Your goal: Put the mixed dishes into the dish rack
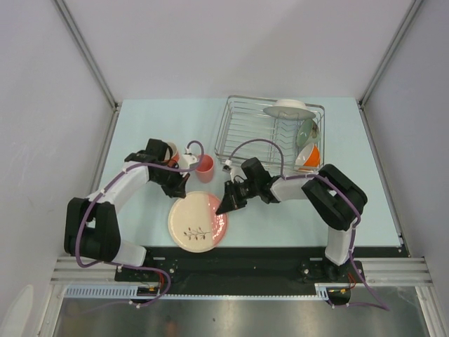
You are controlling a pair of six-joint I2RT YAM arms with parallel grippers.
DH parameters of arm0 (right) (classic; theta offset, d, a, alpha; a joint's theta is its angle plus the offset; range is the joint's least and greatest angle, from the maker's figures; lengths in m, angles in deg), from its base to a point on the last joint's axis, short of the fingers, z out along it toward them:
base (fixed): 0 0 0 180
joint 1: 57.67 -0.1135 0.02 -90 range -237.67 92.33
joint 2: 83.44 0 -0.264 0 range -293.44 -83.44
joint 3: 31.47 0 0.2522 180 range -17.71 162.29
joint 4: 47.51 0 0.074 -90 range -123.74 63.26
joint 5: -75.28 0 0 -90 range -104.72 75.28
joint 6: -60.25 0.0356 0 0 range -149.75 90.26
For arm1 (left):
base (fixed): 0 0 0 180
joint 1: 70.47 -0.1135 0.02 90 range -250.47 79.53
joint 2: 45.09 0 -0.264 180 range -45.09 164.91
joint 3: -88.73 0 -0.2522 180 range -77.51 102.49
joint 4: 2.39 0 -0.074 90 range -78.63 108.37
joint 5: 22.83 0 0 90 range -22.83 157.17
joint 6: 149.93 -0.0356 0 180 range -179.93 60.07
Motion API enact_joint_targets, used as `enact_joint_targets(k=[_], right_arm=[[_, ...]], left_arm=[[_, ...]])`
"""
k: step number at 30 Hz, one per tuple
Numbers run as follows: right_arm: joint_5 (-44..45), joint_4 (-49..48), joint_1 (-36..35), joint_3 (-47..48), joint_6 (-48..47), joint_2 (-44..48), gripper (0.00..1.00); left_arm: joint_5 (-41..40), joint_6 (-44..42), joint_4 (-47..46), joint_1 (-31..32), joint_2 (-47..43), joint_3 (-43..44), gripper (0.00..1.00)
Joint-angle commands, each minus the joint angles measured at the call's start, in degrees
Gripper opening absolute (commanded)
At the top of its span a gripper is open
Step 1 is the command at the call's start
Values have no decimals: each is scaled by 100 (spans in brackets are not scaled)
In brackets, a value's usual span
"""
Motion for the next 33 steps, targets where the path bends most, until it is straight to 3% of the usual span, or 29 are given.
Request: enact_joint_targets(k=[1, 13, 14, 15, 16, 18, 20, 21, 23, 27, 33], right_arm=[[-133, -515, 112, -317, 35, -146, 0], [-829, -1228, 419, -775, 229, 548, 0], [-864, -1193, 446, -784, 220, 644, 0], [-873, -1131, 463, -793, 142, 906, 0], [-830, -965, 455, -802, 63, 1065, 0], [-716, -754, 472, -828, -261, 1461, 0], [-557, -341, 516, -793, -473, 1997, 0], [-539, -244, 595, -758, -552, 2147, 0], [-408, 125, 665, -714, -842, 2630, 0], [74, 889, 745, -407, -1597, 3517, 0], [1874, 1542, 806, 147, -3705, 4968, 0]], left_arm=[[673, 318, -362, 205, -92, 287, 0], [409, 388, -292, 205, -206, 638, 2], [365, 388, -265, 205, -224, 682, 8], [304, 397, -248, 205, -232, 769, 30], [277, 362, -213, 205, -250, 814, 45], [216, 300, -55, 196, -302, 989, 62], [154, 309, -37, 179, -417, 1095, 73], [145, 309, -28, 144, -452, 1200, 85], [154, 361, -10, 126, -575, 1332, 92], [434, 528, 113, -128, -654, 1902, 95], [998, 1283, -18, -428, -628, 2361, 96]])
